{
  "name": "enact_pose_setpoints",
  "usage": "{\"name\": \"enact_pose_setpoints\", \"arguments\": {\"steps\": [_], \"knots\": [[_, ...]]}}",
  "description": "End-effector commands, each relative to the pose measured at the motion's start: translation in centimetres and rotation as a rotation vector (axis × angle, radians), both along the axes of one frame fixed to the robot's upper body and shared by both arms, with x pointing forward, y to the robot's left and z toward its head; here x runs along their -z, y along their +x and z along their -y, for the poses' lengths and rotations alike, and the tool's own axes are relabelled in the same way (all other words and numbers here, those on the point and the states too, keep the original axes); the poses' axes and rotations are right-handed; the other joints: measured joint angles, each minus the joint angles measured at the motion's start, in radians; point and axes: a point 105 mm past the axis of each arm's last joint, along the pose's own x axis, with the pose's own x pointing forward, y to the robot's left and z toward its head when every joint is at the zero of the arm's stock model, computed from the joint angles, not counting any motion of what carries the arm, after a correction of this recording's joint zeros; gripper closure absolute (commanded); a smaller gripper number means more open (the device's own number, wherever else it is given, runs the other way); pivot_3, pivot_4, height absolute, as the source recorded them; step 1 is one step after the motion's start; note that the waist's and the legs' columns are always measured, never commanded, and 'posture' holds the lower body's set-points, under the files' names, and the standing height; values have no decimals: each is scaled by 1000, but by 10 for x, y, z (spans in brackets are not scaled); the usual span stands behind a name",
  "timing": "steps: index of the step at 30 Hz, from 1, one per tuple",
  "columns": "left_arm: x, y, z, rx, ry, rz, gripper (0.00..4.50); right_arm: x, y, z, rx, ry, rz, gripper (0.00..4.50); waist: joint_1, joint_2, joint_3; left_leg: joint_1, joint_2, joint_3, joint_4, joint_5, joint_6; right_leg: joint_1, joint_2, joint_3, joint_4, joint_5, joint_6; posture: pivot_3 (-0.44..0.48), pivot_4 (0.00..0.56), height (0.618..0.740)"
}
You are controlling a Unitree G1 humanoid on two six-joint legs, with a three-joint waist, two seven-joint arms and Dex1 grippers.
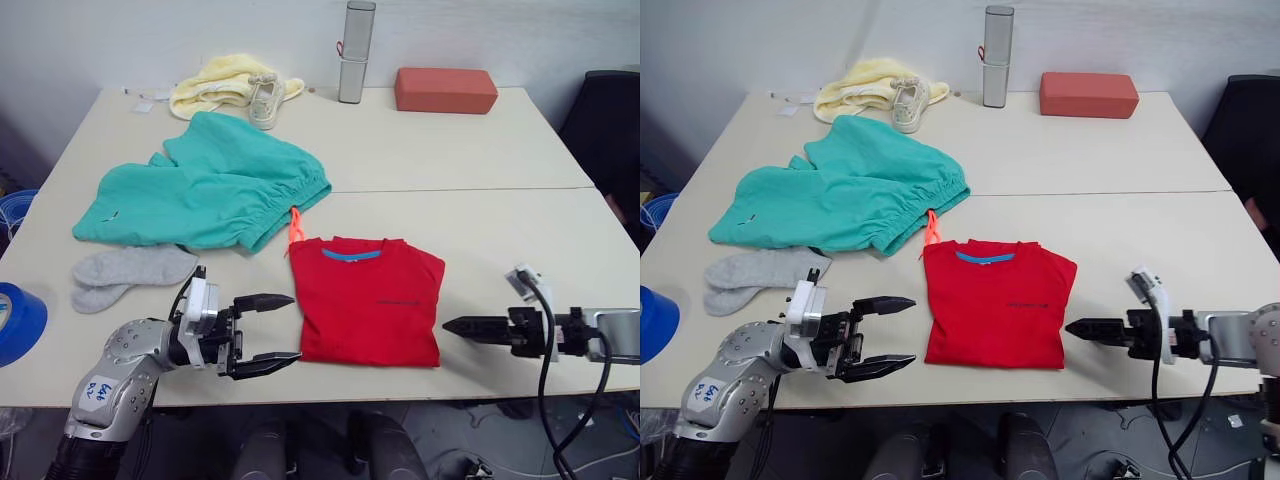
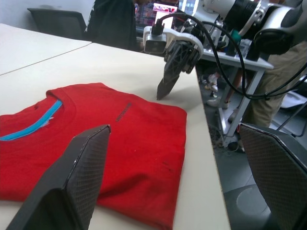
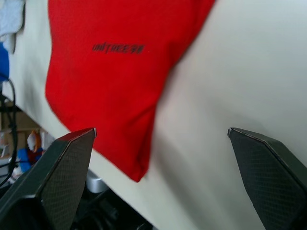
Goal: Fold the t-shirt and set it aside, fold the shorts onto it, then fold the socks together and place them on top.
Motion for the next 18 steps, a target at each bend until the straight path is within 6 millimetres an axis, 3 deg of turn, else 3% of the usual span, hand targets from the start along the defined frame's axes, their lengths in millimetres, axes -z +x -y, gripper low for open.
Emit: {"name": "enact_pose_setpoints", "arguments": {"steps": [1, 10, 17, 18], "knots": [[-12, -4, -1, 4, -14, 42, 49, 14, -10, -26, -75, 86, -99, 0, -4, 0, 0, 0, 0, 0, 0, 1, -1, 0, 0, 0, 0, 0, 0, 0, 150, 740], [-14, -2, 3, 8, -18, 56, 49, 38, 6, -61, -24, 90, -112, 0, -25, -5, -3, 3, 1, 1, -5, 1, -3, 0, 2, 0, 0, -1, -1, 0, 150, 740], [-14, 0, 6, 14, -18, 63, 49, 43, 20, -87, 17, 145, -97, 0, -32, -11, -10, 7, 2, 1, -12, 5, -7, 1, 3, 1, 0, -2, -6, 0, 150, 740], [-14, 0, 6, 15, -17, 64, 18, 43, 21, -91, 18, 161, -97, 181, -32, -11, -11, 7, 2, 1, -13, 5, -8, 0, 3, 0, 1, -2, -7, 0, 150, 740]]}}
